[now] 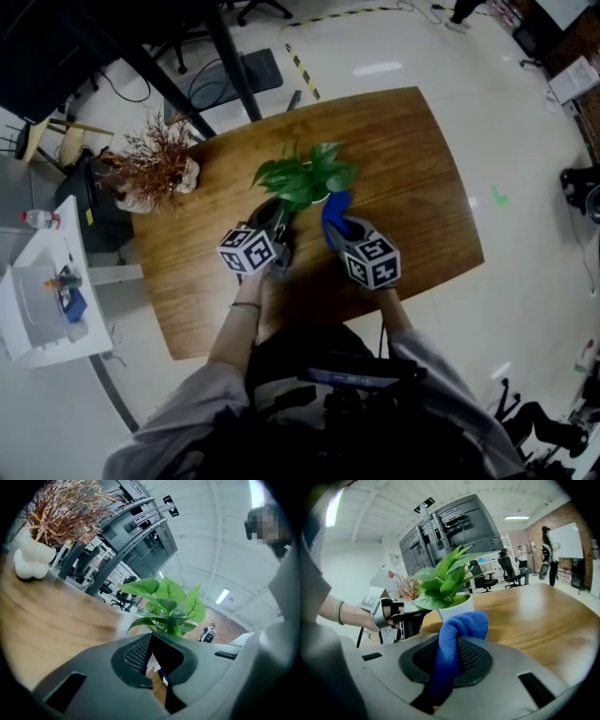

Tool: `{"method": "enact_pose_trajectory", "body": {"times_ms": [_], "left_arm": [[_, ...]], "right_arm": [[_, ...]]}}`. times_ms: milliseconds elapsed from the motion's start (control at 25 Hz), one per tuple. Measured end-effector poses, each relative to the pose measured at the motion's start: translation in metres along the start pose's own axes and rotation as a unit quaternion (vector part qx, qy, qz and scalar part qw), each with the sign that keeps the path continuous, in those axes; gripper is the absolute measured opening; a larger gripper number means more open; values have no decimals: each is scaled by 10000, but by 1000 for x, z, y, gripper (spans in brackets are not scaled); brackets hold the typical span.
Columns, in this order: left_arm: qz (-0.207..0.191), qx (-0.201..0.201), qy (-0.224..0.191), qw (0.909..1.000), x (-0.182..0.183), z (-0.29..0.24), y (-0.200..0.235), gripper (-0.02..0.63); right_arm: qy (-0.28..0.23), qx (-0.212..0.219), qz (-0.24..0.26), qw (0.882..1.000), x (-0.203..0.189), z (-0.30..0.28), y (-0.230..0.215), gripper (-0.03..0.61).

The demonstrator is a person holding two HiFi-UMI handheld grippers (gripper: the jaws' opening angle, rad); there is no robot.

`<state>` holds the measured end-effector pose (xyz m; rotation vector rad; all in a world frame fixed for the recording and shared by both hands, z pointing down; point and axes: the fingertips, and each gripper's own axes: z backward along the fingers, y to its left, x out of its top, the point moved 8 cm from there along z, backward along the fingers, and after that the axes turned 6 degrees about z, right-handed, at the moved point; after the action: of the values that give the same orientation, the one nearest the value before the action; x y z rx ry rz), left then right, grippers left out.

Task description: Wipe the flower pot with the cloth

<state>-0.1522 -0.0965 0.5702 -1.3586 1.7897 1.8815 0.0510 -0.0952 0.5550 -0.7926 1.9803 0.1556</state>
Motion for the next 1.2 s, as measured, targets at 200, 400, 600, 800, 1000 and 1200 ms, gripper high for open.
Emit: {"method": "enact_pose_trajectory", "body": {"times_ms": [200,400,600,800,1000,1200], "left_arm": [[-295,-115,3,9995,-1,26,-21,6],[-500,-414,-26,9979,-3,54,-52,6],[-812,-645,44,9946,-5,83,-77,6],[-968,-653,1,9932,-8,107,-87,6],[-1040,-594,75,9928,-25,119,-93,6],[-985,-491,188,9937,-39,124,-91,6]], "right_arm": [[-321,-362,-323,9983,-3,35,20,58],[-591,-766,-295,9949,4,68,46,58],[-842,-1045,-557,9894,-4,93,75,58],[-991,-1039,-630,9876,-16,105,99,58],[-1100,-982,-631,9871,-26,113,112,57],[-1041,-942,-479,9889,-29,116,117,57]]}}
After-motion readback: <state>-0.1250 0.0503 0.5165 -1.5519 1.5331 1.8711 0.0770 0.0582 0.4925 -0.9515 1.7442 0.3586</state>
